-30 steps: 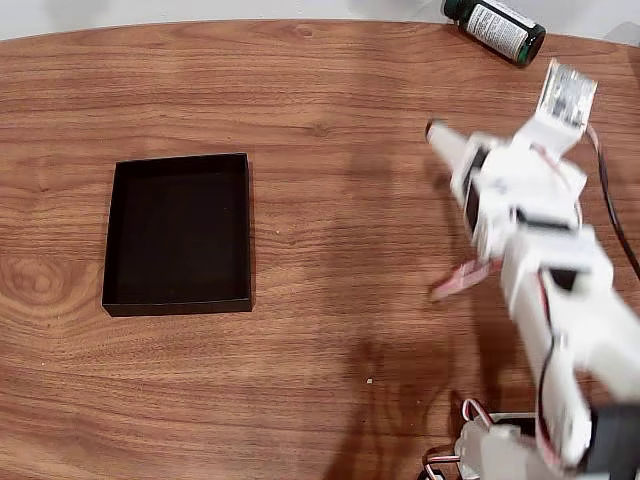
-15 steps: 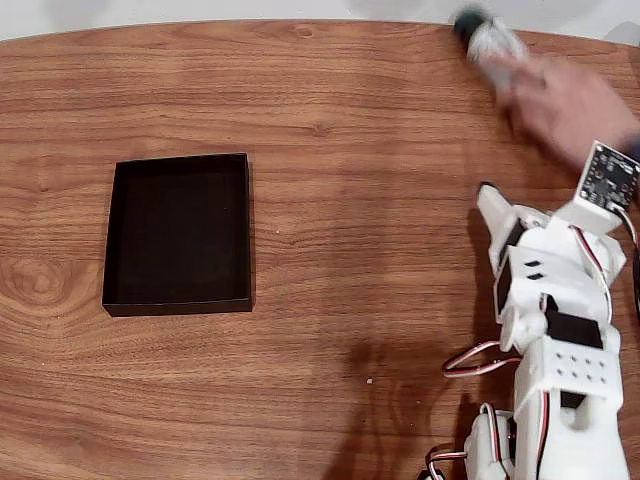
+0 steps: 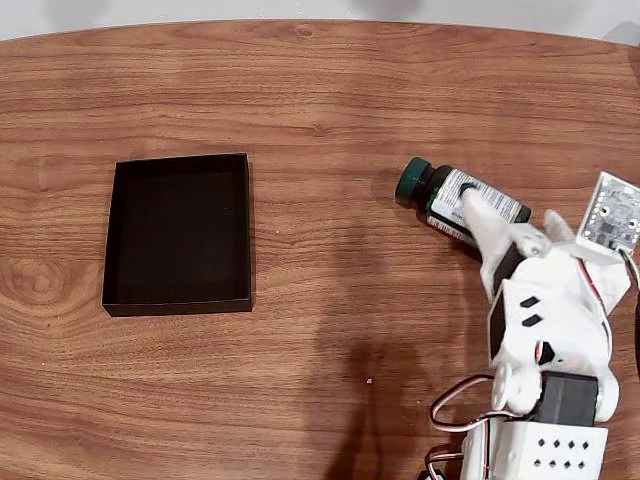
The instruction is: Pick up the pill bottle and place it in the black box.
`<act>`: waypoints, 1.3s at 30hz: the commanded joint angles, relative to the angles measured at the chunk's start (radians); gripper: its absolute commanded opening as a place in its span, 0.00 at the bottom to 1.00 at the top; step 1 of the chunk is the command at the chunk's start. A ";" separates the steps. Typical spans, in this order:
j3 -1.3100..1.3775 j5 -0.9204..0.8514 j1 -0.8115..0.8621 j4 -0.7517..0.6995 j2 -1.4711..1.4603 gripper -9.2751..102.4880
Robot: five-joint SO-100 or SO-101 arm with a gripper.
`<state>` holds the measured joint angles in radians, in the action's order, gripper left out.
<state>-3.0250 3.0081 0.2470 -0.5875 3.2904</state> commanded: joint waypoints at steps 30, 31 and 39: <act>0.385 -0.098 -0.017 -0.216 -0.391 0.36; 0.379 -0.092 -0.006 -0.222 -0.379 0.36; 0.296 -0.064 0.037 -0.176 -0.336 0.36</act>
<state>-2.7366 2.9345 0.2792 -0.8053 2.9345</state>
